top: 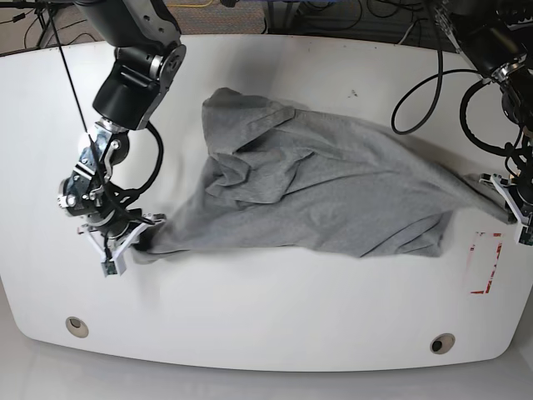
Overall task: Fold the T-shirt properly
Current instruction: 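Lift the shirt with both grippers and swing it toward the robot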
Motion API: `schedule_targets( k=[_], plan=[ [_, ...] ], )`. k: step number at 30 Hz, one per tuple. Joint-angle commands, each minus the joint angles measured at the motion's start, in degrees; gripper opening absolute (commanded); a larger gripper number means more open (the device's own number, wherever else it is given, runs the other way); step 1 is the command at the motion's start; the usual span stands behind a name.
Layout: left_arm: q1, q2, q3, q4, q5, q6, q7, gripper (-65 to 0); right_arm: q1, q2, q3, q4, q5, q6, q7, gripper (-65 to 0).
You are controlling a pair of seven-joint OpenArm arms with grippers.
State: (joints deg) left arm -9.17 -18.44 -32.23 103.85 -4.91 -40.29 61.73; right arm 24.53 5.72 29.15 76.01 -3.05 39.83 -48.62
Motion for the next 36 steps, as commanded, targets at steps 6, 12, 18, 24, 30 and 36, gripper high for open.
schedule_targets(
  k=[6,12,18,24,30,36],
  plan=[
    [-8.9,0.0,1.2,0.7,0.0,0.3,-1.0,-65.0,8.5,5.5,-2.6,2.4,1.7,0.2,-0.7,-65.0],
    [-16.8,0.0,1.2,0.5,0.0,0.3,2.5,-65.0,15.2,9.4,-2.7,2.1,1.4,0.2,-2.0,-65.0],
    [-23.4,0.0,1.2,0.5,0.0,0.3,4.6,-65.0,21.4,12.1,-6.2,2.1,1.4,0.2,-4.5,-65.0],
    [-29.6,0.0,1.2,0.5,0.0,0.3,6.3,-65.0,27.4,14.0,-10.6,2.1,1.8,0.2,-6.3,-65.0],
    [-36.1,-0.3,1.2,0.5,0.0,1.2,7.1,-65.0,33.7,14.1,-10.8,2.1,1.4,0.2,-7.1,-65.0],
    [-42.1,-1.4,1.3,-2.7,-0.2,2.4,7.2,-65.0,40.2,14.2,-12.5,2.0,1.4,0.2,-8.9,-65.0]
  ],
)
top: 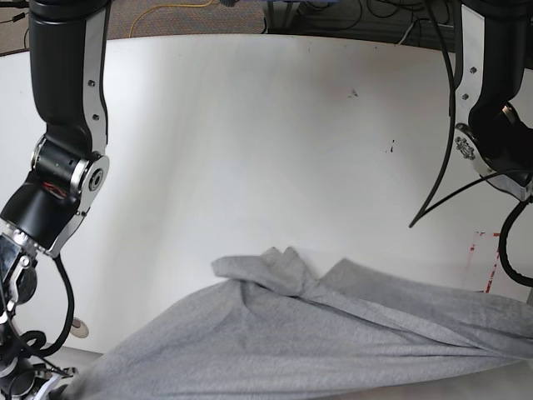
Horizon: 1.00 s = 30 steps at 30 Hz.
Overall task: Fold the T-shirt properly
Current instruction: 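Lift the shirt with both grippers and swing it toward the robot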
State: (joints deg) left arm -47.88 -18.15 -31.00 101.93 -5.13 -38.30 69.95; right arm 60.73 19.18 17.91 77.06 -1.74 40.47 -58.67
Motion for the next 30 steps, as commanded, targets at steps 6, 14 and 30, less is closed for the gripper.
schedule_targets(
  k=[6,14,30],
  plan=[
    [-8.3,-2.8,1.4,-5.4,-0.1,0.5,-1.0,-65.0,8.3,1.9,-6.1,1.0,0.4,-0.5,-0.2,-65.0],
    [-9.6,-2.8,1.2,-6.3,0.0,0.5,-1.0,-65.0,8.6,2.1,-6.5,1.1,0.5,-0.5,-0.5,-65.0],
    [1.7,-2.4,0.8,-5.9,-0.3,0.0,-1.0,-65.0,-4.8,1.9,-1.0,8.4,0.5,-0.5,-3.3,-65.0]
  ],
)
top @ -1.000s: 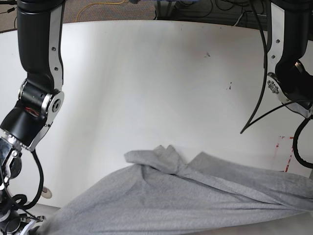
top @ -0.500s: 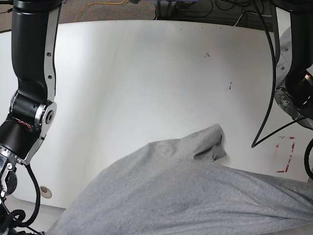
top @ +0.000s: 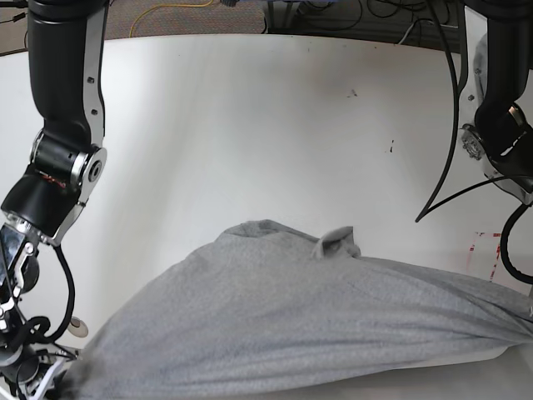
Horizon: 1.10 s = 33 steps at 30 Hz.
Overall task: Fold the T-shirt properly
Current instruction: 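Lift the shirt with both grippers and swing it toward the robot, then stretch the shirt taut between both grippers and lower it onto the table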
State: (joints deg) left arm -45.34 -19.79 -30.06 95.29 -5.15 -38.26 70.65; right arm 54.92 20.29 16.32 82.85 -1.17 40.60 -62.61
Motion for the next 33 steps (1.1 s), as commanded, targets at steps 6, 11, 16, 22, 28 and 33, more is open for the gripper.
schedule_targets(
  k=[6,11,16,22,28,33],
  plan=[
    [5.5,-0.7,-0.2,1.4,-0.3,-1.7,-1.7,-65.0,-8.7,-1.0,4.7,8.4,0.0,-0.6,-1.2,-65.0],
    [11.4,-0.7,-1.5,3.3,-0.3,-1.7,-1.7,-65.0,-17.1,-2.2,7.9,14.1,0.0,-0.6,-2.7,-65.0],
    [17.2,-0.7,-3.1,4.3,-0.3,-1.7,-1.7,-65.0,-25.2,-5.2,10.3,19.3,0.0,-0.6,-3.8,-65.0],
    [24.6,-0.6,-5.3,4.5,-0.3,-1.7,-1.7,-65.0,-34.3,-8.4,14.0,24.5,0.0,-0.6,-3.9,-65.0],
    [31.2,-0.6,-8.3,4.5,-0.3,-1.7,-1.7,-65.0,-41.7,-10.4,15.0,27.9,0.0,-0.6,-3.9,-65.0],
    [36.2,-0.6,-9.4,4.5,-0.3,-1.7,-1.7,-65.0,-46.9,-10.5,15.1,29.9,0.0,-0.6,-3.9,-65.0]
  ],
)
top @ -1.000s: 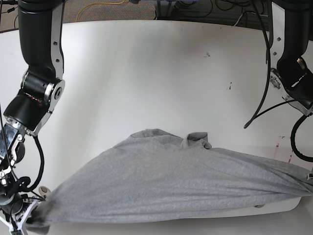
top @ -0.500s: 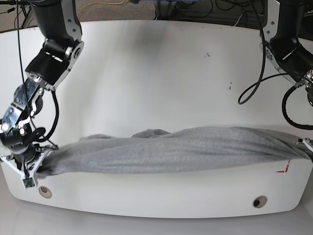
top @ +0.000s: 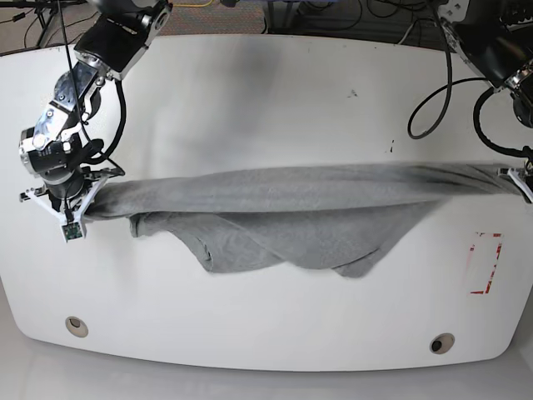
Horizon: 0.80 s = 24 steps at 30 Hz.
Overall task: Fold the T-shirt properly
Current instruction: 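Stretch the shirt taut between both grippers and lower it onto the table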
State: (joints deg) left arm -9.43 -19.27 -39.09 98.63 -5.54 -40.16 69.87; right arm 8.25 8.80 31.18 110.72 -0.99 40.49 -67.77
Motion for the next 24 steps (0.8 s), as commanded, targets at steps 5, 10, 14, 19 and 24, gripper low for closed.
schedule_targets(
  k=[5,10,14,19,24],
  plan=[
    [4.1,-1.2,-1.2,1.0,0.1,0.2,-0.9,-65.0,-4.5,0.9,0.4,2.7,-0.2,-0.5,1.3,-65.0],
    [7.4,-1.2,-1.3,0.8,0.1,0.2,-1.2,-65.0,-8.3,-1.1,3.5,2.8,-0.2,-0.5,1.3,-65.0],
    [8.9,-1.2,-1.0,0.8,0.2,0.2,-1.5,-65.0,-10.3,-2.7,5.5,2.7,-0.3,-0.5,1.3,-65.0],
    [11.1,-1.2,-1.0,0.8,0.6,0.2,-4.0,-65.0,-12.9,-4.4,6.2,2.6,-0.5,-0.5,1.4,-65.0],
    [12.8,-1.2,-1.0,0.8,0.6,0.2,-5.8,-65.0,-14.8,-5.1,6.2,2.6,-0.5,-0.5,1.5,-65.0]
  ],
)
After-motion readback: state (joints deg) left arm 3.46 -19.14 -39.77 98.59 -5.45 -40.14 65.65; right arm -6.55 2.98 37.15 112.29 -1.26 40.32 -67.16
